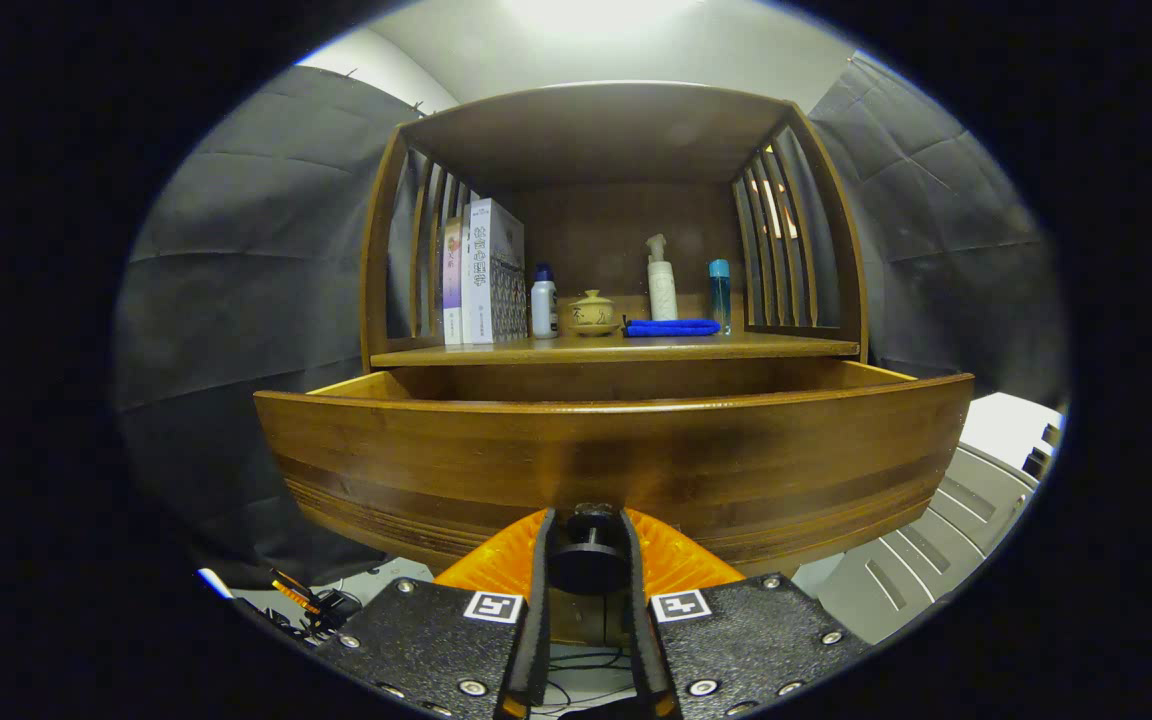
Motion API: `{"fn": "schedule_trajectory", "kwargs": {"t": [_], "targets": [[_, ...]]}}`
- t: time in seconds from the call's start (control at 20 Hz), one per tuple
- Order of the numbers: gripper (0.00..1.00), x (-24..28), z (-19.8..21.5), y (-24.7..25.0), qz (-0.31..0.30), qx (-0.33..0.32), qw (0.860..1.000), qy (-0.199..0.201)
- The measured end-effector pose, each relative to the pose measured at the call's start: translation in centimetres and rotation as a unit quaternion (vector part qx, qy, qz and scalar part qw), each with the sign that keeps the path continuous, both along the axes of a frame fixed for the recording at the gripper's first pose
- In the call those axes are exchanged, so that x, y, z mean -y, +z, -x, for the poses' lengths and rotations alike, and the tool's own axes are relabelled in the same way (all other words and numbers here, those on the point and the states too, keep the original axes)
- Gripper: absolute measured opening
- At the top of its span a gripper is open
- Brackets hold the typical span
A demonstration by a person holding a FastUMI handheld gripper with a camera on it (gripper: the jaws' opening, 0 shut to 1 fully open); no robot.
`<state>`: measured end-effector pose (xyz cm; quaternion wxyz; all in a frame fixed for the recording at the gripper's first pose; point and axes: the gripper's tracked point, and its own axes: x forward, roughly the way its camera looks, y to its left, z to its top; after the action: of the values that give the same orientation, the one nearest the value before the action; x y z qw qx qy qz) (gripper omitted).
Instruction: Pull open the drawer, take out the items inside it, and place them on the countertop above the cabinet.
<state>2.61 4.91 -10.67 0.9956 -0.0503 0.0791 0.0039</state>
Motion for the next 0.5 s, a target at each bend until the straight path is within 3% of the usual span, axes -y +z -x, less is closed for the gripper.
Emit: {"fn": "schedule_trajectory", "kwargs": {"t": [0.5], "targets": [[0.33, -0.7, 3.6, -0.6, -0.002, -0.007, 1.000, 0.018]]}}
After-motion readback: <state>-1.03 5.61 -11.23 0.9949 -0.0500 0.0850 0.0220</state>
